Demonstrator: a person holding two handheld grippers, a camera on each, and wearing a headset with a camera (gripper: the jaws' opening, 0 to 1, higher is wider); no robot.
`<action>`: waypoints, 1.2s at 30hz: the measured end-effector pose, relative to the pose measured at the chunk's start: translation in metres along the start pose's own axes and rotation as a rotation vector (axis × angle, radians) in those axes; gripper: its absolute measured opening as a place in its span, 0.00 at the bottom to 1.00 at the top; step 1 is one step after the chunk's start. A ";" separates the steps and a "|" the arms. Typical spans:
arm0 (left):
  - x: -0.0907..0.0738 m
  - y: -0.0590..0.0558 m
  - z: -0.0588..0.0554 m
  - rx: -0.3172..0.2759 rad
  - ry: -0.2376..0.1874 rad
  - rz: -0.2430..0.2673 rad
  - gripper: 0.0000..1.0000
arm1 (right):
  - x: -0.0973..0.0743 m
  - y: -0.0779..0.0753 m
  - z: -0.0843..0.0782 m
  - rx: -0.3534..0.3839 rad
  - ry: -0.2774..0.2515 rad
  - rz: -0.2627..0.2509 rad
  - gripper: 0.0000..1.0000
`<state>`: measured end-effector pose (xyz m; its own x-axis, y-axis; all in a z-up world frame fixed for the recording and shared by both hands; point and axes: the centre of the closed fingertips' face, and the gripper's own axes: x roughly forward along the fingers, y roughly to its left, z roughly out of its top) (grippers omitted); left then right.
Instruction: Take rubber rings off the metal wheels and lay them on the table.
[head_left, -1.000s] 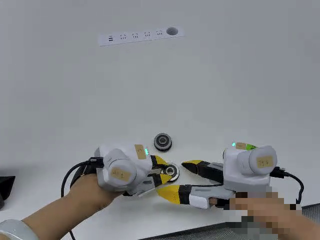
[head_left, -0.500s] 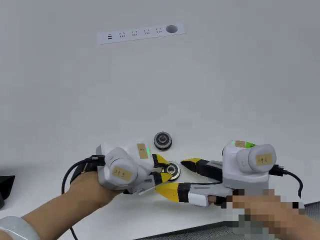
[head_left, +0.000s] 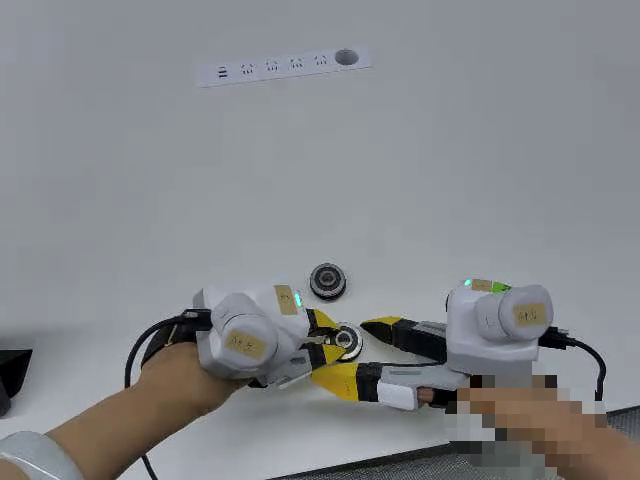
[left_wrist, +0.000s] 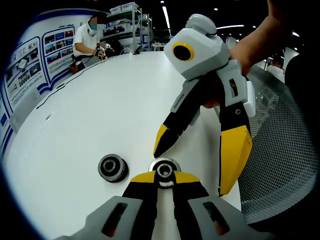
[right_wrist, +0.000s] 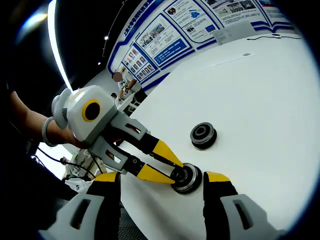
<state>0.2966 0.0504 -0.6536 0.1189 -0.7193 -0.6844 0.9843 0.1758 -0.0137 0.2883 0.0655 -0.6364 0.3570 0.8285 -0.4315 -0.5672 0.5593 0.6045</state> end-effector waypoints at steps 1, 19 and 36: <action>0.000 0.000 0.000 -0.001 0.000 0.000 0.10 | 0.000 0.000 0.000 0.001 0.001 0.002 0.68; 0.000 0.001 0.000 -0.012 0.001 0.003 0.10 | 0.003 0.004 -0.001 0.002 0.020 0.029 0.69; 0.000 0.001 -0.001 -0.015 0.000 0.007 0.10 | 0.002 0.006 -0.004 0.025 0.036 0.044 0.69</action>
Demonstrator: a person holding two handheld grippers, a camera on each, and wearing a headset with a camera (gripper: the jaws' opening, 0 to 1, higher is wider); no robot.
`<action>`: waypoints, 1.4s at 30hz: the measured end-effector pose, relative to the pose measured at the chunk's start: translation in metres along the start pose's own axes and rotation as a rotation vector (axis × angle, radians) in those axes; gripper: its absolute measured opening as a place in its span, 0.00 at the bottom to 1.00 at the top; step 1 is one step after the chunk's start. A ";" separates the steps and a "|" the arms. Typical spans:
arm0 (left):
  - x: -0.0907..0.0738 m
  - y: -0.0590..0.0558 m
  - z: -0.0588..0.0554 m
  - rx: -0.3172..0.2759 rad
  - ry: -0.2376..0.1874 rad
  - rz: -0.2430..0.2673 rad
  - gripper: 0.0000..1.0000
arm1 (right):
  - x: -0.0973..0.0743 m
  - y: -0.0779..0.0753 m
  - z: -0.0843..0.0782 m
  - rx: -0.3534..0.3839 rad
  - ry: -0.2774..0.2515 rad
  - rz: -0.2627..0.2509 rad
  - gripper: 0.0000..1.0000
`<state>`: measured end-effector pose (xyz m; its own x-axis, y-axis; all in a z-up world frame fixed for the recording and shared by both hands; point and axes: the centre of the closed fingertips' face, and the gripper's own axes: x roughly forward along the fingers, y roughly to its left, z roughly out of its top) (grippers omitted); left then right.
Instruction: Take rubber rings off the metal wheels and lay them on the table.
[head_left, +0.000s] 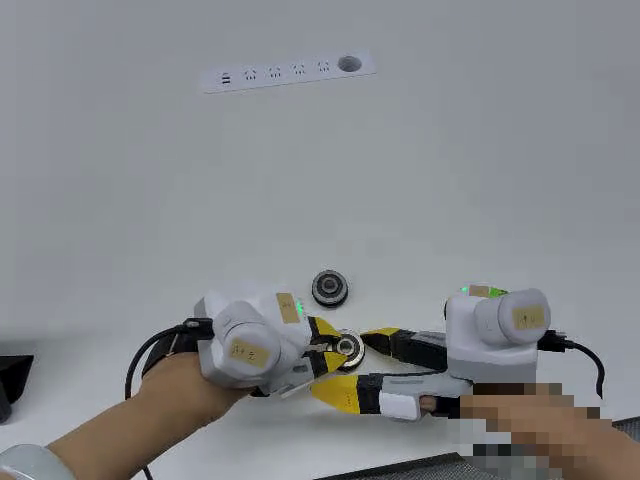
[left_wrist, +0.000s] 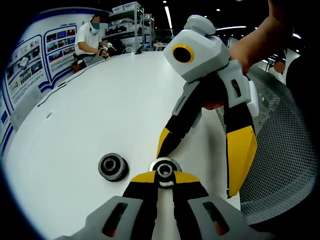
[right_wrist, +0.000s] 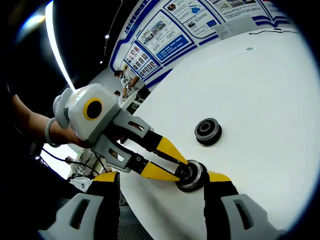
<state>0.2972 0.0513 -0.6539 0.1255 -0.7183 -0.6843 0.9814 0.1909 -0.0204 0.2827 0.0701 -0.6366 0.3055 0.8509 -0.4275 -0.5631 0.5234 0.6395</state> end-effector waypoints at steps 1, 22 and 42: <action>0.000 0.000 0.000 0.000 0.000 0.000 0.10 | 0.000 0.000 0.000 0.003 0.001 0.001 0.69; 0.000 0.001 -0.002 -0.008 -0.006 0.003 0.10 | -0.010 -0.006 -0.001 0.117 -0.018 0.009 0.58; 0.001 0.000 0.000 -0.009 -0.007 0.005 0.10 | -0.014 -0.003 0.000 0.158 -0.024 0.032 0.58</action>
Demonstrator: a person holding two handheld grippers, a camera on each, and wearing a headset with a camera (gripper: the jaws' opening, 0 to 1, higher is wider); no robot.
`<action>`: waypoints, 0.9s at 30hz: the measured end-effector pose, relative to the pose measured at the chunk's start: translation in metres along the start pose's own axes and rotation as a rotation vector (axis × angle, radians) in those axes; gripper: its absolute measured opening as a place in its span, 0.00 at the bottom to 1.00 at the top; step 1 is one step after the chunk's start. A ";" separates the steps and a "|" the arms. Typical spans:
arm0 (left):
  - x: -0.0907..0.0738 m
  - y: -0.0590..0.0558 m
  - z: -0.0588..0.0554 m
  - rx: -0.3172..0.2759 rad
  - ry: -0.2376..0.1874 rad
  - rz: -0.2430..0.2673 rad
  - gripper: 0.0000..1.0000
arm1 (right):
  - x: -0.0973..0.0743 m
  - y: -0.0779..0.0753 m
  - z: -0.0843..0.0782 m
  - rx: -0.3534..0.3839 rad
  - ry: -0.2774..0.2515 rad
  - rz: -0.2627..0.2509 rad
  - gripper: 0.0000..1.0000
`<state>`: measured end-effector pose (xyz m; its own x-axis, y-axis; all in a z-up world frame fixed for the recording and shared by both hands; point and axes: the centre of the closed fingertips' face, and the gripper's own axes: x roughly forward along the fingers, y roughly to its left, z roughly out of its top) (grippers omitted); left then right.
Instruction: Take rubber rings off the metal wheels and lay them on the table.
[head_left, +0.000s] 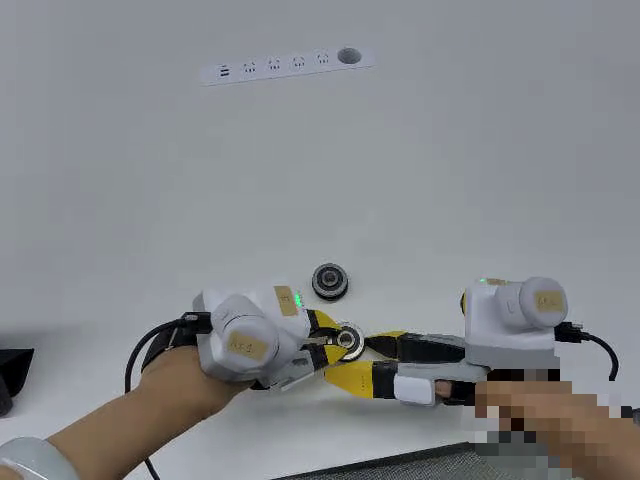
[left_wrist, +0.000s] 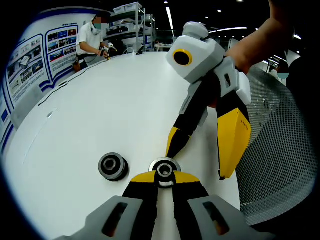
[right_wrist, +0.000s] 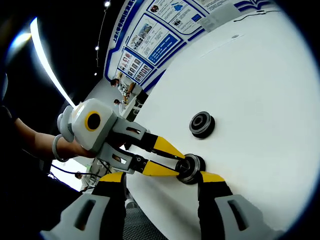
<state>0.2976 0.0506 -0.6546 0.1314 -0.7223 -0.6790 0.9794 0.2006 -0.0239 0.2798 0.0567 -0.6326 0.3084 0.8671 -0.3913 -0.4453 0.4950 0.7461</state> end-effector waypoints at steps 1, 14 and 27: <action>0.000 0.000 0.000 -0.001 0.000 0.000 0.10 | -0.001 0.000 0.001 0.002 -0.003 0.000 0.57; -0.001 0.000 0.000 -0.001 -0.003 0.001 0.10 | -0.003 -0.007 0.004 0.045 -0.016 -0.013 0.46; -0.001 0.000 0.000 -0.003 -0.005 0.002 0.10 | 0.008 -0.008 0.009 -0.004 -0.019 -0.024 0.53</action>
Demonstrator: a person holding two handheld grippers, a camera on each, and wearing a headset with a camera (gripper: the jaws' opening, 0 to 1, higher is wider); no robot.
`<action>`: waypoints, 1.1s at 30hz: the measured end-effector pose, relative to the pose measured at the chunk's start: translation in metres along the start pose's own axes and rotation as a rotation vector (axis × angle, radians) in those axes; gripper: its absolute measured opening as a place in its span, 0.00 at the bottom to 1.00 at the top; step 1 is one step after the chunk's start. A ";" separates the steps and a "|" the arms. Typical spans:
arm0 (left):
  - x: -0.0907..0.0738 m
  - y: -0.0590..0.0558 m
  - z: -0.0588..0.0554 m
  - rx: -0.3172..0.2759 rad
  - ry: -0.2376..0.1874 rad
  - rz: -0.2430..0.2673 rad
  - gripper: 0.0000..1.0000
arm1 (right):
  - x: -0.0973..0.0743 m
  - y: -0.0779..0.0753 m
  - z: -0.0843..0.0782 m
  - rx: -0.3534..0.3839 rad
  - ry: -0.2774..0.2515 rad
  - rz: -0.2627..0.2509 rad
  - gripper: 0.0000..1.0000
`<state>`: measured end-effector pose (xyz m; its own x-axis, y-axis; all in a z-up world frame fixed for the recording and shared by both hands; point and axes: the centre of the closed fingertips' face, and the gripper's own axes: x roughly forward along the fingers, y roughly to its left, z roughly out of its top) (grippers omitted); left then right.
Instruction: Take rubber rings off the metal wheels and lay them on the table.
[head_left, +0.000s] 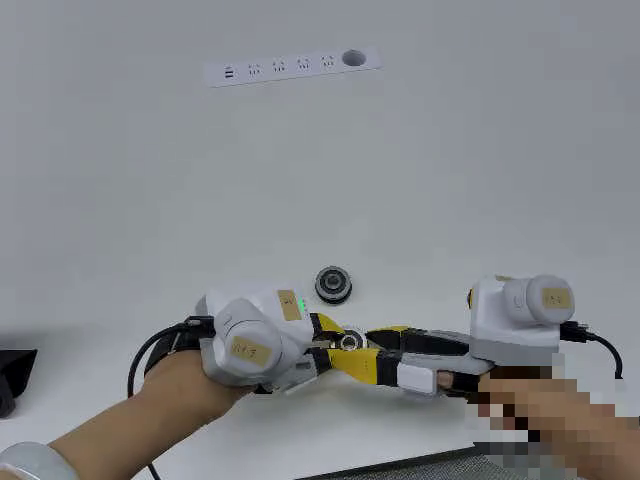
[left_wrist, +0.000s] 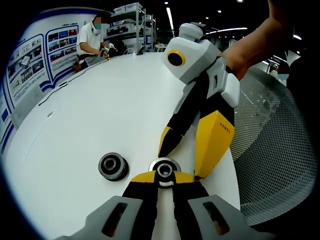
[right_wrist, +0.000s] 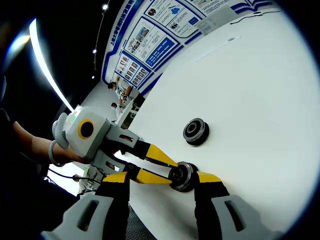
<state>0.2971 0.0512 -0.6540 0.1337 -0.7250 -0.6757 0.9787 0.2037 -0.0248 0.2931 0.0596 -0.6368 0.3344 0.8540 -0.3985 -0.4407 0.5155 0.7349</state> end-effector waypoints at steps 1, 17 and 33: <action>0.000 0.000 0.000 0.000 0.000 0.000 0.10 | 0.001 -0.001 0.000 -0.003 0.003 -0.001 0.54; -0.001 0.001 0.000 -0.005 -0.005 0.004 0.10 | 0.001 0.004 -0.006 -0.062 0.047 0.008 0.58; -0.001 0.001 0.000 -0.008 -0.009 0.005 0.10 | -0.008 0.003 -0.004 0.069 0.027 0.037 0.54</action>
<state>0.2976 0.0524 -0.6536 0.1396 -0.7297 -0.6693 0.9769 0.2121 -0.0274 0.2859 0.0551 -0.6335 0.2961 0.8744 -0.3844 -0.3938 0.4784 0.7849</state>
